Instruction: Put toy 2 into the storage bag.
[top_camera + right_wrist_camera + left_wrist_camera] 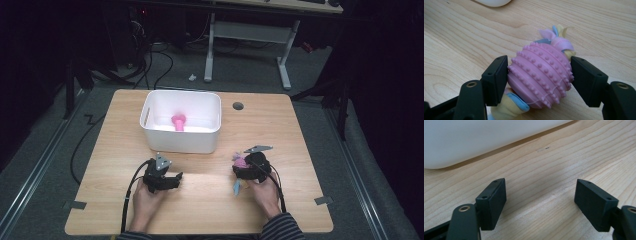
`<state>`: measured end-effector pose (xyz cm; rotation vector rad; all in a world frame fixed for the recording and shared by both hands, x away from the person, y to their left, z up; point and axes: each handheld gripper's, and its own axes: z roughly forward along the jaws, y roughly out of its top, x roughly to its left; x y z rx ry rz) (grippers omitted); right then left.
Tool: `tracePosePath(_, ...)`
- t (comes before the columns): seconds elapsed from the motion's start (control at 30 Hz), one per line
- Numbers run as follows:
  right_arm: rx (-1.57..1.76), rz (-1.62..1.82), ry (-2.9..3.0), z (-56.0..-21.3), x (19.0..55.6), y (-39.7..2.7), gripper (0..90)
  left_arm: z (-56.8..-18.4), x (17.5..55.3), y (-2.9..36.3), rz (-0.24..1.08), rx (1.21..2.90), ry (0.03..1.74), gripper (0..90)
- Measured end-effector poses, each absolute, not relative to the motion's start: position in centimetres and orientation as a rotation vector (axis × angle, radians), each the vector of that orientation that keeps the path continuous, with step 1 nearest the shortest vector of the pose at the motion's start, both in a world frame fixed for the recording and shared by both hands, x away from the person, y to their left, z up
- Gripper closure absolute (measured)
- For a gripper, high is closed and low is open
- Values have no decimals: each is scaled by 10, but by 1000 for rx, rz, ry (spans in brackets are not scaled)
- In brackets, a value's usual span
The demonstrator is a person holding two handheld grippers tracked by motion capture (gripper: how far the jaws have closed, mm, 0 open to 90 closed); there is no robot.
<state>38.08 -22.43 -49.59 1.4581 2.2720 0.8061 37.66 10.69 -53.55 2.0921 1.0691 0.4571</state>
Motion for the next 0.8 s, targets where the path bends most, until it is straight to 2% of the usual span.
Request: tracePosePath(0.8, 1430, 885, 2305, -478, 376, -233, 334, -536, 377, 107, 458, 2091, 1072, 260)
